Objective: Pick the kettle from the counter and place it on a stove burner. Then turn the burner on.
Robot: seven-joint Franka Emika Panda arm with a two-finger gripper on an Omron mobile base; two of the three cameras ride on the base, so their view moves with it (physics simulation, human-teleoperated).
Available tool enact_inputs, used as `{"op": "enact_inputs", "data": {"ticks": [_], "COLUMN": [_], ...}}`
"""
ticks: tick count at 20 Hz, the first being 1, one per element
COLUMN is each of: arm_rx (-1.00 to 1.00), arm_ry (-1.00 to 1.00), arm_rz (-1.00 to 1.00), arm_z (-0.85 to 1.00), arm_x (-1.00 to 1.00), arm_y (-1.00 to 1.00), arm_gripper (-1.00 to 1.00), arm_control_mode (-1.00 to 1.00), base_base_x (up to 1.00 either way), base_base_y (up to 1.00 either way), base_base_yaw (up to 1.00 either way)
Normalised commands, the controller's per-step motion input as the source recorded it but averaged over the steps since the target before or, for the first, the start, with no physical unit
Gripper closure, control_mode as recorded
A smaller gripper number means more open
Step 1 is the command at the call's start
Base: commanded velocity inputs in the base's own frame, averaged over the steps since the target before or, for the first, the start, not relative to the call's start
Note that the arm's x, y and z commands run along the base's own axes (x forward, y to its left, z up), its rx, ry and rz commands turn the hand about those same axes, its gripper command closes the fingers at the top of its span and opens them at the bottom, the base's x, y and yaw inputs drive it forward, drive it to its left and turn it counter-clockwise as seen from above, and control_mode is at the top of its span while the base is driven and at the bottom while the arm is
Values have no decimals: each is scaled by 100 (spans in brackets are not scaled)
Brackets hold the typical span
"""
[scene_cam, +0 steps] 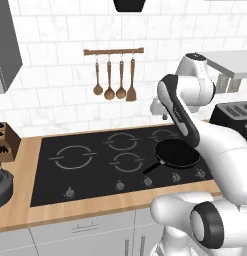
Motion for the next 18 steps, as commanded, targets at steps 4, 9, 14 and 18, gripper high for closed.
{"op": "enact_inputs", "data": {"ticks": [4, 9, 14, 18], "arm_rx": [0, -2, 0, 3], "arm_ry": [0, 0, 0, 0], "arm_rz": [0, 0, 11, 34], "arm_z": [0, 0, -24, -29], "arm_x": [-13, -15, -1, 2], "arm_y": [17, 75, 100, 92], "arm_gripper": [-100, -100, -100, -100], "arm_control_mode": [-100, -100, -100, -100], "base_base_x": [0, 0, 0, 0], "base_base_y": [0, 0, 0, 0], "base_base_yaw": [0, 0, 0, 0]}}
